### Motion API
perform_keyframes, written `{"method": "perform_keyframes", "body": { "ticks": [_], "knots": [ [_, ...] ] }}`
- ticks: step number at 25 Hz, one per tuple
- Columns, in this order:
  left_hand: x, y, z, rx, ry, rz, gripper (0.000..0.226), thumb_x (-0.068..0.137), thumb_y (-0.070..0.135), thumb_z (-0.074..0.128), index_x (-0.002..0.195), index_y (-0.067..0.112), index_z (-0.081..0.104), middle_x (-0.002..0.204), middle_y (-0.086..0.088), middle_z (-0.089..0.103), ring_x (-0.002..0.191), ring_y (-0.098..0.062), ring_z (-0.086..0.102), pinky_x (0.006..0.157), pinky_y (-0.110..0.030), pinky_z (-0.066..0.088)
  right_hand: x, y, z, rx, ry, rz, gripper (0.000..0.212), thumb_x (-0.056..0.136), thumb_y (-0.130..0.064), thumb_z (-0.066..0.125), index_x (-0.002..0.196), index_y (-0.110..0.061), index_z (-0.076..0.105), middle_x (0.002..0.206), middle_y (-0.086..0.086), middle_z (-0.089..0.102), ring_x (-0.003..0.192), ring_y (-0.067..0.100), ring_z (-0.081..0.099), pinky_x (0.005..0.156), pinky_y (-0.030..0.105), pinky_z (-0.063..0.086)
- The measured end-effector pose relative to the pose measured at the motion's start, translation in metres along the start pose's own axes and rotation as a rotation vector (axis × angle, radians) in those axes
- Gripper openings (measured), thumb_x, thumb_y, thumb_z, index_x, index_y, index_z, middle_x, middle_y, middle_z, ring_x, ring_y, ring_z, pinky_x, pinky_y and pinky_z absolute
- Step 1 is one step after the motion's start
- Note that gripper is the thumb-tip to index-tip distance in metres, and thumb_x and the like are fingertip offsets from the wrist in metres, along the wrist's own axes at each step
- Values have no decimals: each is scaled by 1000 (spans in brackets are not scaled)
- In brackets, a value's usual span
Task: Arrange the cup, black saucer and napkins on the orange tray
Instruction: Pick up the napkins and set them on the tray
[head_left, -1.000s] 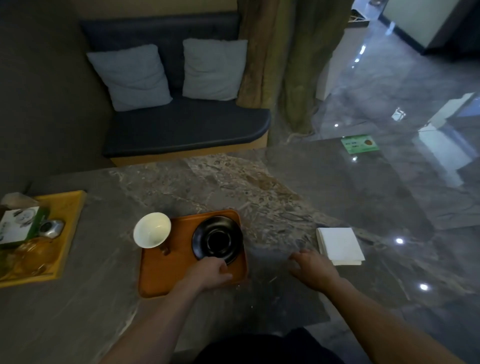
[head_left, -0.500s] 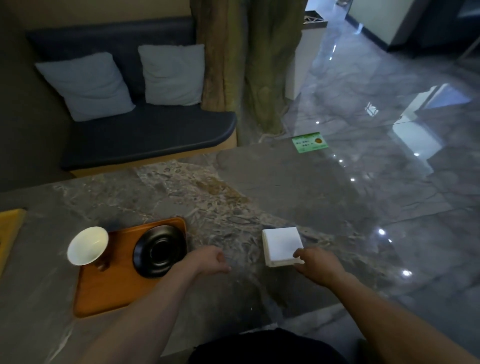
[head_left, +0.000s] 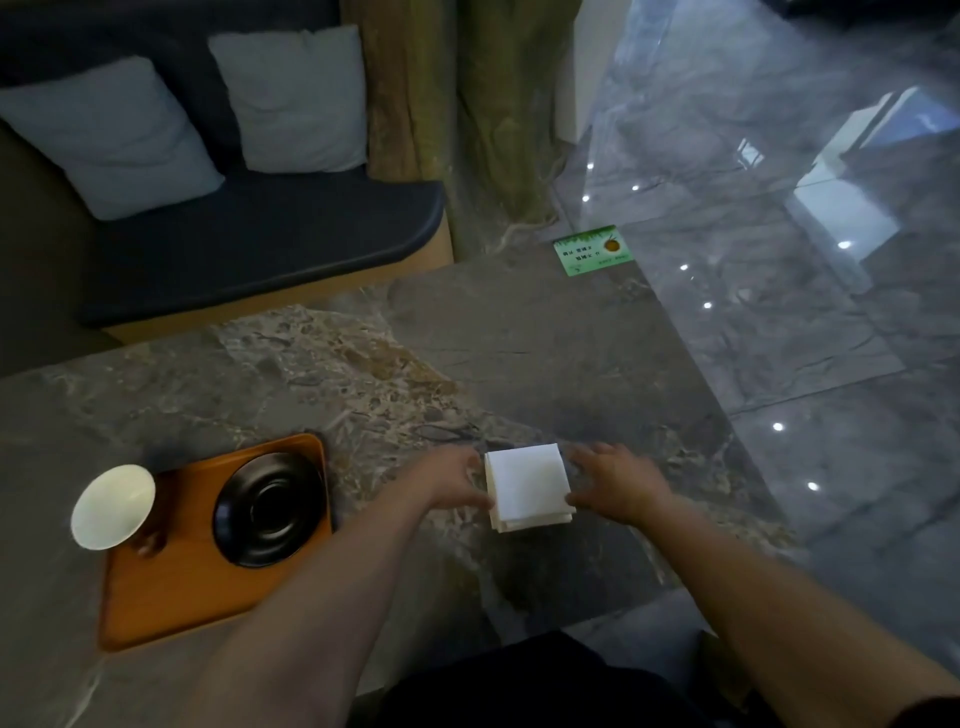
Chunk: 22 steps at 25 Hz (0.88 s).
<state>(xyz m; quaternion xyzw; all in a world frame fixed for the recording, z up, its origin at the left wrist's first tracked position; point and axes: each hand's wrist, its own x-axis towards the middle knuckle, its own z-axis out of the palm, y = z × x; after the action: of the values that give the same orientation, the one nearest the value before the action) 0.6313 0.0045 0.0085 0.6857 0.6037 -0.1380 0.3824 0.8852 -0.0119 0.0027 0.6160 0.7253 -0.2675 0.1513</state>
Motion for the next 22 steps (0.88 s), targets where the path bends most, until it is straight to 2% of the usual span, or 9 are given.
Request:
{"method": "perform_keyframes", "body": {
  "ticks": [5,10,17,20,22],
  "knots": [
    [21,10,5,13,6,-90,74,70,53,77,130,23,47,130,-9,51,116,-28,51,91,-44,48,28,-8,6,-4,-24,-44,84,71,-54,72,142,-36,30,143,1,41,131,28,37,105,54,35],
    [31,14,13,50,38,-102,71,70,52,76,130,24,49,131,-8,51,119,-28,47,95,-46,47,43,-17,12,-44,-74,-69,96,70,-48,76,147,-36,19,147,3,33,134,31,30,105,55,33],
    [30,22,21,17,86,-118,52,70,32,79,114,29,51,122,-2,51,114,-23,48,86,-38,44,46,-15,18,-55,-26,-38,78,68,-48,77,135,-30,40,133,4,40,123,29,34,98,47,39],
    [26,25,23,-34,107,-132,42,71,26,78,103,29,51,113,0,54,102,-19,51,81,-35,50,43,-16,21,-19,-35,-22,67,69,-49,75,127,-30,48,127,2,43,119,26,37,94,45,42],
    [23,26,23,-103,95,-152,35,75,24,76,98,29,50,106,-2,57,91,-18,55,70,-32,49,39,-16,22,111,-63,9,60,71,-42,76,124,-29,51,125,1,49,116,22,44,92,43,47]
  ]
}}
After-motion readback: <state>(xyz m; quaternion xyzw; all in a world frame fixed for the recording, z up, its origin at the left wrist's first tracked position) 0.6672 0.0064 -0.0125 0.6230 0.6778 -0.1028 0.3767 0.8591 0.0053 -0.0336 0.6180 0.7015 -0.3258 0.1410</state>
